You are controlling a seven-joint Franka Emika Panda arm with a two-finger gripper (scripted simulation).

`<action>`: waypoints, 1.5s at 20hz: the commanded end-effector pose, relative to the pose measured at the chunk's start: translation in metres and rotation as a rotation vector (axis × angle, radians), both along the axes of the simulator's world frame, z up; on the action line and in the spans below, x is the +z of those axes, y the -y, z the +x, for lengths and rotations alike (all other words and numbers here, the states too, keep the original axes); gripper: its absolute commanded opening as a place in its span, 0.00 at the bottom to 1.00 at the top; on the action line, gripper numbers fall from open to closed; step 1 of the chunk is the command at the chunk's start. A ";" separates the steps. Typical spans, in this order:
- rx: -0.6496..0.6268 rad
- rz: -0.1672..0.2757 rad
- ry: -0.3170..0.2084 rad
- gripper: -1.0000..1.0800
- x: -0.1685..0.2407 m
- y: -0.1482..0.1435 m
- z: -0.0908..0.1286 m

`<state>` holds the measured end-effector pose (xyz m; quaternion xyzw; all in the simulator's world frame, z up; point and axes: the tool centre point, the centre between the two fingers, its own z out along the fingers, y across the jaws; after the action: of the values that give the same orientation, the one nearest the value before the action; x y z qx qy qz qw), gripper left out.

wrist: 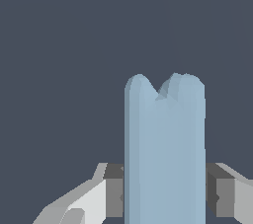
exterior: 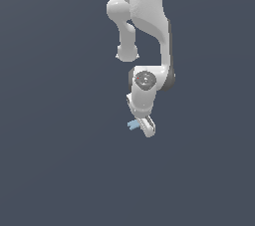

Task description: Pick up the object and move it to a goal position.

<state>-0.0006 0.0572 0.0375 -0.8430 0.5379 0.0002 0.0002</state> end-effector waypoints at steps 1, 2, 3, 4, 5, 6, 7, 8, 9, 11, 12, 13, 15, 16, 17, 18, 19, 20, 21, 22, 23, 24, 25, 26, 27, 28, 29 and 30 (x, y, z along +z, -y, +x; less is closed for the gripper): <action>-0.001 0.000 0.001 0.00 0.017 0.000 0.001; -0.001 0.000 0.001 0.00 0.025 0.000 0.002; -0.001 0.000 0.001 0.00 0.033 0.000 0.003; -0.001 0.000 0.001 0.00 0.042 0.000 0.003; -0.001 0.000 0.001 0.00 0.052 0.000 0.004; -0.001 0.000 0.001 0.00 0.062 0.000 0.005; -0.001 0.000 0.001 0.00 0.072 0.000 0.005; -0.001 0.000 0.001 0.00 0.084 0.000 0.006; -0.002 0.000 0.001 0.00 0.095 0.001 0.007; -0.002 -0.001 0.001 0.00 0.119 0.001 0.009; -0.002 -0.001 0.001 0.00 0.131 0.001 0.010; -0.002 -0.001 0.001 0.00 0.144 0.001 0.011; -0.002 -0.001 0.001 0.00 0.167 0.001 0.013; -0.002 -0.001 0.001 0.00 0.179 0.001 0.014; -0.002 -0.001 0.001 0.00 0.190 0.001 0.015; -0.003 -0.002 0.001 0.00 0.202 0.001 0.016; -0.003 -0.002 0.001 0.00 0.213 0.001 0.017; -0.003 -0.002 0.001 0.00 0.224 0.001 0.018; -0.003 -0.002 0.001 0.00 0.235 0.001 0.019; -0.003 -0.002 0.001 0.00 0.246 0.001 0.020; -0.003 -0.002 0.001 0.00 0.257 0.001 0.021; -0.003 -0.002 0.001 0.00 0.268 0.001 0.022; -0.003 -0.002 0.001 0.00 0.278 0.001 0.023; -0.003 -0.002 0.001 0.00 0.289 0.001 0.024; -0.003 -0.002 0.001 0.00 0.299 0.001 0.025; -0.002 -0.002 0.000 0.00 0.309 0.001 0.026; -0.002 -0.002 0.000 0.00 0.319 0.001 0.027; -0.002 -0.002 0.000 0.00 0.329 0.001 0.028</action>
<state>0.0265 0.0565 0.3514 -0.8424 0.5388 -0.0010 -0.0001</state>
